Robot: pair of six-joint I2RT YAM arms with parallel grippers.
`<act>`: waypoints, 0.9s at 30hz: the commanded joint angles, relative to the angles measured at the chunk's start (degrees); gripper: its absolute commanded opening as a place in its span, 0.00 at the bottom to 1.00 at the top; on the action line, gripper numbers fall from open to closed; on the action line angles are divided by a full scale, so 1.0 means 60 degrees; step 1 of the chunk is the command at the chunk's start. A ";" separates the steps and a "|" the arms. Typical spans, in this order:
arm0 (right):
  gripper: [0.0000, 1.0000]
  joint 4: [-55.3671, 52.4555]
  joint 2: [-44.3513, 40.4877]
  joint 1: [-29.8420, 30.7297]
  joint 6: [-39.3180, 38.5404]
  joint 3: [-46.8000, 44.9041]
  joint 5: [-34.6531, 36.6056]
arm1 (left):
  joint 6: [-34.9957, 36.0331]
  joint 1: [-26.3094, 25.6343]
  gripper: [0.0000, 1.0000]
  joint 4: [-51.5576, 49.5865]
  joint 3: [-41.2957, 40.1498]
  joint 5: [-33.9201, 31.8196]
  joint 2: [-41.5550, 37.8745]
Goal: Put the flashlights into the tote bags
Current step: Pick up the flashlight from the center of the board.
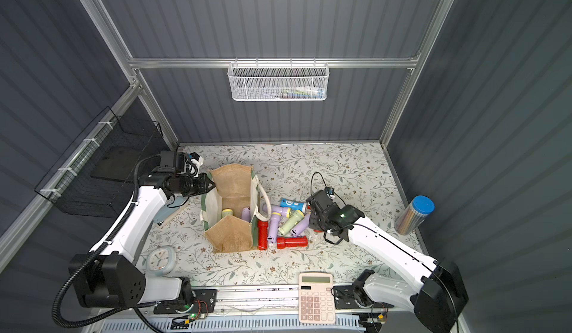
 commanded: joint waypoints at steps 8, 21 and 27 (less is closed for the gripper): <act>0.25 0.0354 0.0565 0.0000 -0.0588 0.2444 -0.0703 | 0.0062 0.0016 0.21 -0.0245 0.0173 0.0174 -0.0229; 0.24 0.2380 0.2326 0.0337 -0.0928 0.4901 -0.2358 | -0.0011 0.0016 0.21 -0.0182 0.0211 0.0753 -0.0382; 0.24 0.2226 0.3704 0.0995 -0.1466 0.6800 -0.3111 | 0.0018 0.0016 0.21 -0.0208 0.0214 0.0826 -0.0394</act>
